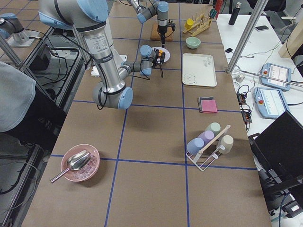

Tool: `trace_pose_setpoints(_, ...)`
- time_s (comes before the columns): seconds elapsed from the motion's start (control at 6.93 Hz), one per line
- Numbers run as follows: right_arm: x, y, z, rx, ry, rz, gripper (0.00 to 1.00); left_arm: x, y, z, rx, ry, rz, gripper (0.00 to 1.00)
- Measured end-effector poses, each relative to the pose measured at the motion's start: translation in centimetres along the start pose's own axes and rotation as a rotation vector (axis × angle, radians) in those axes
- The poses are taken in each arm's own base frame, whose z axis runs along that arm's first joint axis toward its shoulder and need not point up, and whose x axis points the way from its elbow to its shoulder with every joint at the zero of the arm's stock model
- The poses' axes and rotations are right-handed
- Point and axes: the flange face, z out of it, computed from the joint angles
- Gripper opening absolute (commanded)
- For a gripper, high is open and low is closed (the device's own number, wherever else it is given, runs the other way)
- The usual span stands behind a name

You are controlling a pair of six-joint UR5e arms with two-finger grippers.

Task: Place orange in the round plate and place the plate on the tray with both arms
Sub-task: 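Open the left gripper and lift it away from the orange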

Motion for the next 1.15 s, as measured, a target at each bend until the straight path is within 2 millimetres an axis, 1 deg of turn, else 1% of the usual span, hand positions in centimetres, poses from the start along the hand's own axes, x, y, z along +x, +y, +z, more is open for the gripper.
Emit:
trace_pose_setpoints(0.29, -0.4, 0.7, 0.9, -0.009, 0.003, -0.001, 0.95, -3.5, -2.8, -3.1, -0.004, -0.006, 0.044, 0.97)
trace_pose_setpoints(0.43, -0.5, 1.0, 1.1, -0.012, 0.002, -0.002, 0.94, -5.4, -3.7, -4.3, 0.003, -0.011, 0.066, 0.97)
trace_pose_setpoints(0.58, -0.5, 1.4, 1.3, -0.016, 0.004, -0.003, 0.85, -6.9, -4.5, -5.1, 0.009, -0.015, 0.081, 0.97)
trace_pose_setpoints(0.72, -0.7, 1.8, 1.6, -0.02, 0.004, -0.004, 0.68, -7.9, -5.3, -5.8, 0.013, -0.014, 0.089, 0.97)
trace_pose_setpoints(0.87, -1.3, 2.0, 1.9, -0.024, -0.005, -0.005, 0.47, -8.7, -6.0, -6.4, 0.016, -0.015, 0.097, 0.97)
trace_pose_setpoints(1.01, -2.0, 2.2, 1.7, -0.029, -0.029, -0.005, 0.22, -9.4, -6.6, -6.8, 0.019, -0.023, 0.109, 0.97)
trace_pose_setpoints(1.15, -2.5, 2.1, 1.4, -0.032, -0.058, 0.0, 0.0, -9.9, -6.9, -7.0, 0.02, -0.032, 0.12, 0.97)
